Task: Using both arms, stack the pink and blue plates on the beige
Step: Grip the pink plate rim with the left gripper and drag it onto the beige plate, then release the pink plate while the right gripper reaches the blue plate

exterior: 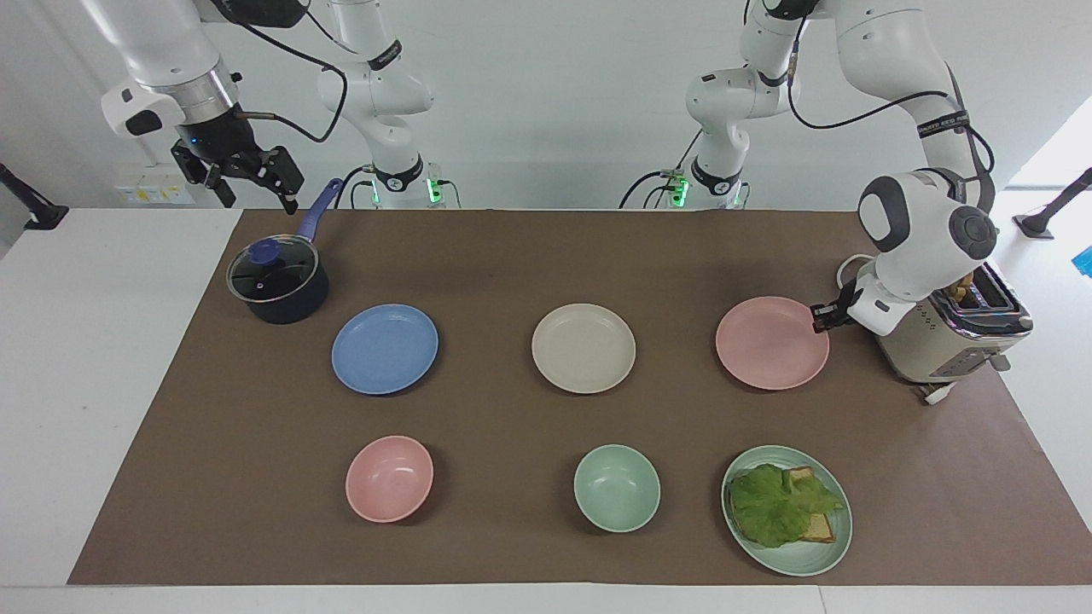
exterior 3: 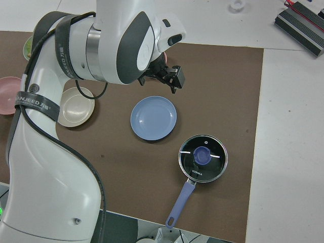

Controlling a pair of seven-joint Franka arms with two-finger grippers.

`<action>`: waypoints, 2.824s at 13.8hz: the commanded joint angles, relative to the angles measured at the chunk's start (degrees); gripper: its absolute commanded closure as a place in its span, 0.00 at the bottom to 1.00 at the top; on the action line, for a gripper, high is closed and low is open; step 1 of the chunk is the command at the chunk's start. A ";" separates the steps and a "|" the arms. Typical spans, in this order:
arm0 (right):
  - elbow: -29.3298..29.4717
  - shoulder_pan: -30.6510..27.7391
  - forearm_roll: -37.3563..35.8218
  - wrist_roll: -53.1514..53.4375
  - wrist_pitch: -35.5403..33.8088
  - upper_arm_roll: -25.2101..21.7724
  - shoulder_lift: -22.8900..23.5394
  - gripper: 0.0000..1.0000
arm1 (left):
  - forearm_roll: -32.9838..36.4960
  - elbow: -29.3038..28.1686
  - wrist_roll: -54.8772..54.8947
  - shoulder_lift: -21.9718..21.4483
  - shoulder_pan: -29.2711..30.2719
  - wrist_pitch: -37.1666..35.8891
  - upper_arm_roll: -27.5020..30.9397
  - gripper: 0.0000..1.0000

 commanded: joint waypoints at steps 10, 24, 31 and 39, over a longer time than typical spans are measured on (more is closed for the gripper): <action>-4.50 -1.44 0.35 -1.33 2.16 0.16 -2.47 0.00 | -15.39 3.69 -9.89 -2.32 -4.80 -5.95 -8.41 1.00; -5.03 -1.61 0.79 -1.07 3.74 0.24 -2.47 0.00 | -16.89 -5.10 -30.13 -1.09 -22.22 16.30 -8.41 1.00; -9.32 -0.91 0.97 -1.33 9.97 0.24 -1.68 0.00 | -16.98 -5.10 -30.04 -0.04 -23.54 18.41 -8.41 1.00; -14.24 -1.17 0.97 -2.74 19.72 0.33 5.52 0.00 | -16.89 -4.75 -29.43 -0.04 -22.66 17.27 -8.15 0.00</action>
